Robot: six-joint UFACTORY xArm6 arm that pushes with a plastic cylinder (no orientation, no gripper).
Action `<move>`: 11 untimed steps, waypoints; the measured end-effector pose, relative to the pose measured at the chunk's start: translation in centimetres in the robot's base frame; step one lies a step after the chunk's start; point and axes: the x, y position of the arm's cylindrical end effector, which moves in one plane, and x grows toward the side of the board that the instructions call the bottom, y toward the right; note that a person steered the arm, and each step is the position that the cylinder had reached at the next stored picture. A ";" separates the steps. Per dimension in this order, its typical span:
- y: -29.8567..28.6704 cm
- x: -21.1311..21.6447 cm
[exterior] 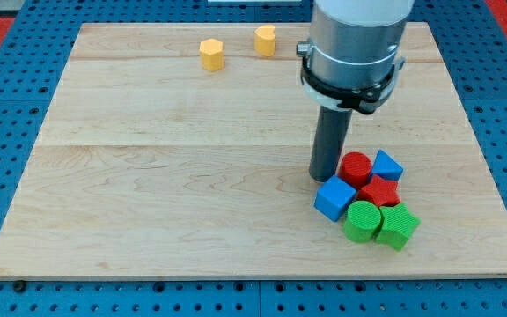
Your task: Push the yellow hexagon into the group of blocks
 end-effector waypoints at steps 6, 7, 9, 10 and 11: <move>-24.0 -20.7; -23.8 -23.8; -15.8 -25.0; -13.0 -21.9; -12.1 -16.8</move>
